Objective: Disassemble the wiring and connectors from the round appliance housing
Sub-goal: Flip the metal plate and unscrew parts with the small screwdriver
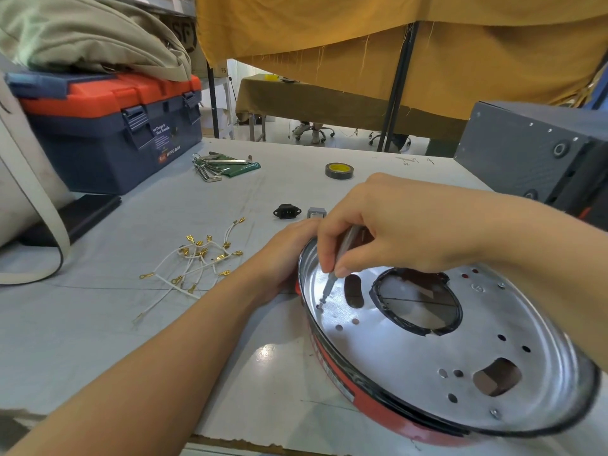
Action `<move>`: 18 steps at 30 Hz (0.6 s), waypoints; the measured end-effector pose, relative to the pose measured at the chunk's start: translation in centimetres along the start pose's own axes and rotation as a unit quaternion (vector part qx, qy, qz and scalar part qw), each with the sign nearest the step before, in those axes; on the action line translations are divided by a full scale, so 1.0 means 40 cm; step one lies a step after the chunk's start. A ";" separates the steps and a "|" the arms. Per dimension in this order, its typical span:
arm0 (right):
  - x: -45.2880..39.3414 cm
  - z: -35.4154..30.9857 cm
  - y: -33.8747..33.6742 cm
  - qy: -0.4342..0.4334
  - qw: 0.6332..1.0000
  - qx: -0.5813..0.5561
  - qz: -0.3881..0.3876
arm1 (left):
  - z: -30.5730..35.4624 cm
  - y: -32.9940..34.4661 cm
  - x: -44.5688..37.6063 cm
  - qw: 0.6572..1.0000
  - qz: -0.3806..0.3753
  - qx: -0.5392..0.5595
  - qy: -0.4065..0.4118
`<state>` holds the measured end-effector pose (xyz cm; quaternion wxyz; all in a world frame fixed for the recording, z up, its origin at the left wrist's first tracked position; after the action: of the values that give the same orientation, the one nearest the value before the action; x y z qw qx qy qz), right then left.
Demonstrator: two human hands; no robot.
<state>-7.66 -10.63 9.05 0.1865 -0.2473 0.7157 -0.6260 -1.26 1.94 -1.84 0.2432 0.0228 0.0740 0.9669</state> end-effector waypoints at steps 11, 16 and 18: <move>0.005 0.009 0.002 0.032 0.999 0.017 -0.010 | 0.009 0.011 0.005 1.000 0.007 0.023 0.008; 0.008 0.003 -0.005 0.012 1.000 0.017 -0.007 | 0.011 0.014 0.008 0.999 -0.009 0.051 0.002; 0.006 -0.003 -0.009 0.005 0.999 0.036 -0.009 | 0.013 0.013 0.011 0.998 -0.008 0.058 -0.007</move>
<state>-7.88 -10.70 9.45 0.1859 -0.2436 0.6916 -0.6540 -1.86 1.77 -1.26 0.2493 0.0432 0.1286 0.9589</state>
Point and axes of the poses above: each hand's wrist, its own x-axis away from the middle knuckle, its own y-axis out of the palm, z = x × y, the point moved 1 cm from there along -x, towards the middle knuckle, and after that the axes turned 9 degrees about x, right-handed, at the moved point
